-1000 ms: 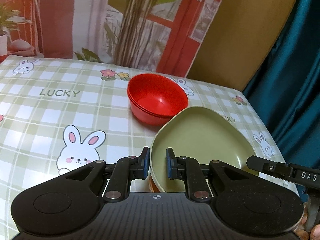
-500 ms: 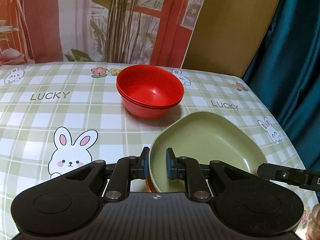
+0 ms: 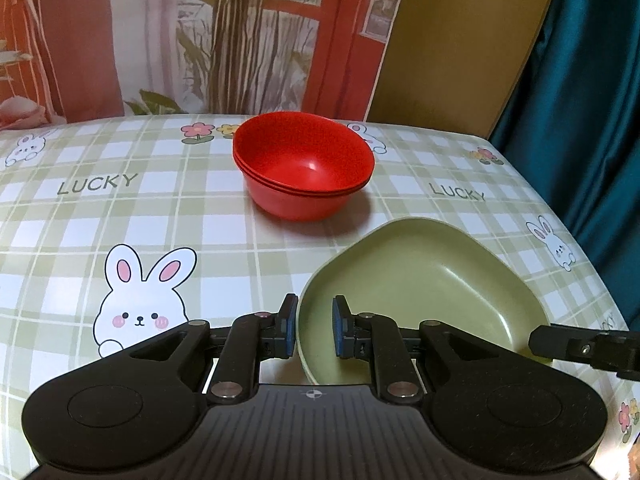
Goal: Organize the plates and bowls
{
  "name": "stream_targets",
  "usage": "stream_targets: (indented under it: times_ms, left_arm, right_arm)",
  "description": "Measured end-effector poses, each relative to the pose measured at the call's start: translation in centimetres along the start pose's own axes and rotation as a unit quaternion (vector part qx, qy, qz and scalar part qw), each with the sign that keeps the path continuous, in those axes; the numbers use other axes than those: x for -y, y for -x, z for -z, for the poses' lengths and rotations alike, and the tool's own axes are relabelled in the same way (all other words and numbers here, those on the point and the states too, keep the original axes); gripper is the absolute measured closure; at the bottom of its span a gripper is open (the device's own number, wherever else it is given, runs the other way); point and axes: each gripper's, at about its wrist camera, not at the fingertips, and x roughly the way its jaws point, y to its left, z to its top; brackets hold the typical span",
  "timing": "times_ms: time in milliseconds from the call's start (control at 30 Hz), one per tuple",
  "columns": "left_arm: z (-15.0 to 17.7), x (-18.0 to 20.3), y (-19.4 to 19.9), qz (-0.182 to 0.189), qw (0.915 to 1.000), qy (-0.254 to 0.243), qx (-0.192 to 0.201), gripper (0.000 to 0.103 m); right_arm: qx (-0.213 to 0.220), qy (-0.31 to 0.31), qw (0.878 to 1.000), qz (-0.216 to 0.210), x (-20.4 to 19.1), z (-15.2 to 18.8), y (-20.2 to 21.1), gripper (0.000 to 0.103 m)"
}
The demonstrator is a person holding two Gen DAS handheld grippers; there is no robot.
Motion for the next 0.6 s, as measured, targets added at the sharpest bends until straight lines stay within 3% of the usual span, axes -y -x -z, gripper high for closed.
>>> stream_targets:
  times_ms: [300,333,433,600]
  left_arm:
    - [0.04,-0.04,-0.13,0.002,1.0,0.001,0.003,0.082]
    - [0.01,-0.02,-0.11,0.001,1.0,0.002,0.003,0.079]
    - [0.02,0.12,0.05,0.006,1.0,0.001,0.007,0.057]
    - [0.0,0.28,0.46,0.01,0.9998,-0.002,0.017,0.057]
  right_arm:
    - [-0.006,0.005,1.0,0.009,0.03,0.04,-0.26,0.088]
    - [-0.007,0.006,1.0,0.011,-0.02,0.07,-0.31,0.088]
    - [-0.006,0.008,1.0,0.013,-0.08,0.13,-0.3,0.088]
    - [-0.005,0.012,1.0,0.02,-0.12,0.09,-0.29,0.082]
